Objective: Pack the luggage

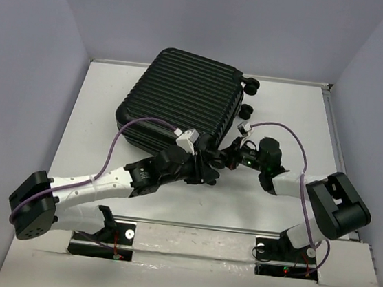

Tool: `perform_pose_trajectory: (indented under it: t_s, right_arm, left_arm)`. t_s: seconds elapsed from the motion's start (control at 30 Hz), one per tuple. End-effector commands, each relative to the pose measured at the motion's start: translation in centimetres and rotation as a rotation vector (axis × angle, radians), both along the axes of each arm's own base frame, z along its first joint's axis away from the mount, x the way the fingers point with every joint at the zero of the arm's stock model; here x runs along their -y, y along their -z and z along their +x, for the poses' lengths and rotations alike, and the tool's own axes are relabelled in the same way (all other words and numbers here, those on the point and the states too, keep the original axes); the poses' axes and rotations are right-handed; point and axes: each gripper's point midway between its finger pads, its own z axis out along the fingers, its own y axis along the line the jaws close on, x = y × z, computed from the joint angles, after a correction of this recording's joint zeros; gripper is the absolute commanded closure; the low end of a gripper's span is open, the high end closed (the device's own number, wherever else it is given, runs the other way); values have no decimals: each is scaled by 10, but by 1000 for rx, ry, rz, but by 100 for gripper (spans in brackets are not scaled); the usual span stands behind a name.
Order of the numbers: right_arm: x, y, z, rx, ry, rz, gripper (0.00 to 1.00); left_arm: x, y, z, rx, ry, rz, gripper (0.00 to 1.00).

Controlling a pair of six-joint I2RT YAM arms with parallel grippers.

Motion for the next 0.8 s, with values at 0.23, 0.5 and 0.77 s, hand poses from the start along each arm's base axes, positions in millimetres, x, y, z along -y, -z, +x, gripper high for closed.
perform_pose_trajectory:
  t_s: [0.23, 0.5, 0.77]
  right_arm:
    - [-6, 4, -64, -57, 161, 21, 93]
    - [-7, 16, -118, -100, 224, -3, 93]
    - [-8, 7, -126, -106, 287, -67, 93]
  left_arm:
    - [39, -105, 74, 284, -171, -103, 54]
    - [52, -106, 97, 316, -207, -41, 54]
    - [25, -113, 81, 307, -216, -58, 54]
